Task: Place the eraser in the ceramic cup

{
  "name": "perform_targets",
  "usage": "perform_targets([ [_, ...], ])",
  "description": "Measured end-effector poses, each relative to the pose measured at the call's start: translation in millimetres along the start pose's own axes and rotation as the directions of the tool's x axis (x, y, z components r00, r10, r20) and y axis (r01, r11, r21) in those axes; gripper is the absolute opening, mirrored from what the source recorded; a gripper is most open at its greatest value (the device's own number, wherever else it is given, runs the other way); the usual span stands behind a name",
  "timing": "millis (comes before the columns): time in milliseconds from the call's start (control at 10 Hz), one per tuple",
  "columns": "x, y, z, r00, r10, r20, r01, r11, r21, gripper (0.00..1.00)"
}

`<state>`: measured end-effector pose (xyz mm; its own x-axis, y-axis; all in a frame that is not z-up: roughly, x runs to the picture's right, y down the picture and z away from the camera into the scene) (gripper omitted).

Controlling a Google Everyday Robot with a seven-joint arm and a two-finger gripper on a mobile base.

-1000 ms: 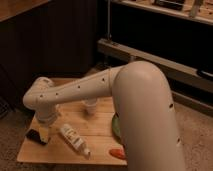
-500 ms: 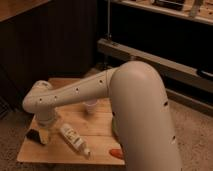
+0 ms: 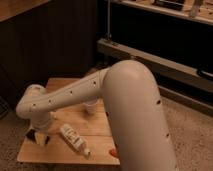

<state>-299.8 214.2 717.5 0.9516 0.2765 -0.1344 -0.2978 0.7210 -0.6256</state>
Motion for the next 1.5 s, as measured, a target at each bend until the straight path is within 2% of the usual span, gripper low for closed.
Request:
perform_targets([
  [200,-16.0,16.9,8.0,0.999,0.028,-0.034,-0.027,0.999,0.031,0.8],
  [500,-40.6,31.6,19.7,0.997,0.015,-0.069,-0.013,0.999,0.032,0.8],
  [800,-57.2,27.6,28.7,0.997,-0.017,-0.069,0.016,1.0,-0.014,0.8],
  [1000,-65.9,20.8,31.4,0.997,-0.024,-0.07,0.022,1.0,-0.02,0.8],
  [1500,-91.8,25.0,46.2,0.993,-0.051,-0.102,0.055,0.998,0.036,0.8],
])
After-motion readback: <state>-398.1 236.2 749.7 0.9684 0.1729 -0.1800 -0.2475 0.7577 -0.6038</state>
